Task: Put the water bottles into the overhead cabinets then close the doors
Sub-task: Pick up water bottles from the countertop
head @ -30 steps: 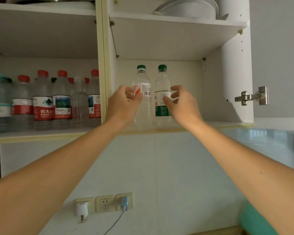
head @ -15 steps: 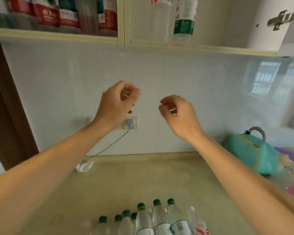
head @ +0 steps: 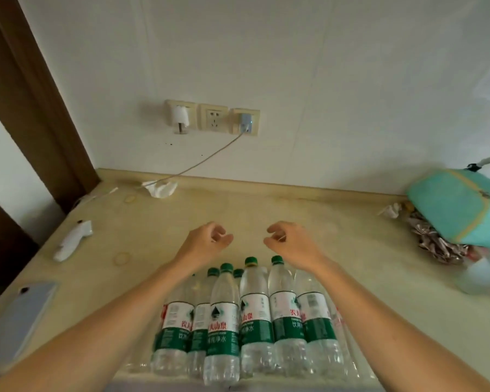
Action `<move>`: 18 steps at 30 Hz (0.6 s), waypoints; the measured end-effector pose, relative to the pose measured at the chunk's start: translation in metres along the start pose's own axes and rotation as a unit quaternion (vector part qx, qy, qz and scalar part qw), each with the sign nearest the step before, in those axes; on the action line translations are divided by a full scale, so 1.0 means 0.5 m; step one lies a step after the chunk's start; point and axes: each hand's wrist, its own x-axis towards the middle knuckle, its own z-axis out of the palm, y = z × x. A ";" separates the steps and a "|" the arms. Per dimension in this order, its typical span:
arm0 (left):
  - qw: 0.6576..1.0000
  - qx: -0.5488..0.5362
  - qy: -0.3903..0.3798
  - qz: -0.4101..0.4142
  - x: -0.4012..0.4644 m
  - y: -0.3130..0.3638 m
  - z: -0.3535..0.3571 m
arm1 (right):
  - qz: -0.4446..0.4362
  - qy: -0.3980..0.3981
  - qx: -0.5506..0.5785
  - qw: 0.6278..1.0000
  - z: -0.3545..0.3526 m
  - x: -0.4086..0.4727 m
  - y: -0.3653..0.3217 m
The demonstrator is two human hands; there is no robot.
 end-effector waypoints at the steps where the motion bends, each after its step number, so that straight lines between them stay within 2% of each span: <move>1: 0.999 0.014 -0.028 -0.016 -0.002 -0.011 0.010 | 0.010 -0.016 -0.003 1.000 0.010 -0.001 0.009; 3: 0.996 0.027 -0.057 -0.065 0.004 -0.053 0.043 | 0.021 -0.067 -0.011 0.997 0.052 0.023 0.031; 6: 0.992 0.033 -0.070 -0.099 0.002 -0.082 0.074 | 0.030 -0.102 -0.017 0.994 0.092 0.044 0.042; 13: 0.987 -0.013 -0.083 -0.137 0.011 -0.099 0.106 | 0.041 -0.168 -0.098 0.980 0.139 0.113 0.050; 18: 0.983 -0.036 -0.107 -0.147 0.022 -0.097 0.103 | 0.048 -0.219 -0.063 0.973 0.135 0.150 0.058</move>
